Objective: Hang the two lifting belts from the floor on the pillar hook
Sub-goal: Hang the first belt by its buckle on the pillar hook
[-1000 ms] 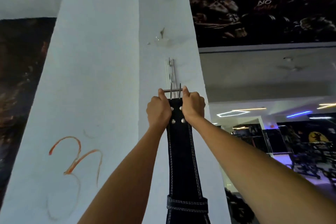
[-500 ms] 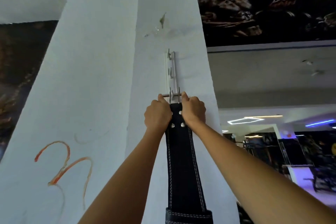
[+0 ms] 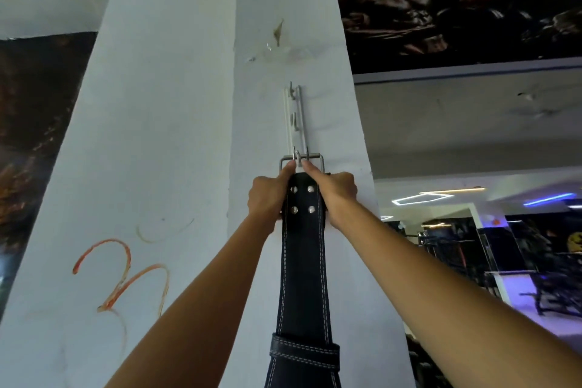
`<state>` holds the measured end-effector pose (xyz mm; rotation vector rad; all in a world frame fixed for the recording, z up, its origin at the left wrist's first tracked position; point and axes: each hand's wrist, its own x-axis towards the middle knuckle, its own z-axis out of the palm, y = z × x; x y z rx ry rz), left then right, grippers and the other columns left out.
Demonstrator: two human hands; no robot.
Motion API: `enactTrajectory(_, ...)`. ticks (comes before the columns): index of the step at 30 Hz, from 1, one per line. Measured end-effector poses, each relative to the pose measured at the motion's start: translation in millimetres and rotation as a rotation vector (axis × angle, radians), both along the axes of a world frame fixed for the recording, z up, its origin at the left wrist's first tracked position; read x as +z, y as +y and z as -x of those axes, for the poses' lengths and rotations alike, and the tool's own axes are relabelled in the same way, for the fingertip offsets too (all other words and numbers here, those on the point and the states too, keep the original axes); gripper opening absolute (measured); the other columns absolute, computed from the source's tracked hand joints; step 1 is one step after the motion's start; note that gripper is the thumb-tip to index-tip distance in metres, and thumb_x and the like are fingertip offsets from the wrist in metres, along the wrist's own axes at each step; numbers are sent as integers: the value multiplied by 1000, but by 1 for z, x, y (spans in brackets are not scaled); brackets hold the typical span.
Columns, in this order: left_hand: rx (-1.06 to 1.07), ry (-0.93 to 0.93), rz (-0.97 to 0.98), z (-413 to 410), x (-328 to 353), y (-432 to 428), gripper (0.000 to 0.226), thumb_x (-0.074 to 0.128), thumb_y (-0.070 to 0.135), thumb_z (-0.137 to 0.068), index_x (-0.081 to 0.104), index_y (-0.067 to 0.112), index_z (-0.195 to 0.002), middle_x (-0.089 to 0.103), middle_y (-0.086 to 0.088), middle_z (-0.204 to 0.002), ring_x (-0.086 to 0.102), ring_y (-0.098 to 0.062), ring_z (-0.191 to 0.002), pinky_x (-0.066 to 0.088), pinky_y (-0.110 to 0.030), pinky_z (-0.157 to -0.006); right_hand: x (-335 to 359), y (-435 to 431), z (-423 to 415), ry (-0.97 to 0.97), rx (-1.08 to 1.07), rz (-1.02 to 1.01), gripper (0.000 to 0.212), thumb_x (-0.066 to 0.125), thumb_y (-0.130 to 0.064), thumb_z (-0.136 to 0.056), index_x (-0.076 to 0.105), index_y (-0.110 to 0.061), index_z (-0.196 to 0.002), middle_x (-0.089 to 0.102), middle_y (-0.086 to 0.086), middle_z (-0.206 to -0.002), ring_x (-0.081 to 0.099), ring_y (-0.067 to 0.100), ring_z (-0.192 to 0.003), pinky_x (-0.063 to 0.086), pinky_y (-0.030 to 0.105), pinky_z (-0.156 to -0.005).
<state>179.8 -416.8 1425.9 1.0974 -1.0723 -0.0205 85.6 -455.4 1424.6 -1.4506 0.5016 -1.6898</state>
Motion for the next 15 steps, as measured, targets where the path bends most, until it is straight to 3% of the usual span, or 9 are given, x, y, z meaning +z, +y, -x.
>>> enactTrajectory(4,-63,87,-12,-2,7,-4,54,66,49,-73,61,4,-102,69,-13,-96,67,-29,-86,54,-34,-61,9,-2,-4,-88,-16,-87,46,80,-42,-62,62,-4,-81,70,14,-93,68,31,-84,55,32,-70)
enactTrajectory(9,-68,86,10,-4,12,-8,44,67,44,-73,63,5,-93,70,-14,-92,69,-31,-84,59,-46,-77,17,-9,-5,-90,-46,-92,33,79,-30,-66,53,-9,-60,72,15,-92,70,29,-79,55,31,-66)
enactTrajectory(11,-64,71,13,-5,12,-10,40,66,44,-75,62,6,-88,70,-14,-92,69,-32,-85,59,-47,-77,19,-11,-6,-80,-66,-73,33,79,-31,-66,55,-8,-63,71,14,-92,69,30,-81,56,32,-69)
enactTrajectory(15,-74,48,48,-5,1,-10,53,65,50,-77,63,0,-95,70,-15,-91,68,-32,-82,60,-42,-70,5,-11,-3,2,-26,64,33,71,-38,-75,65,-7,-81,70,13,-91,68,31,-87,56,35,-78)
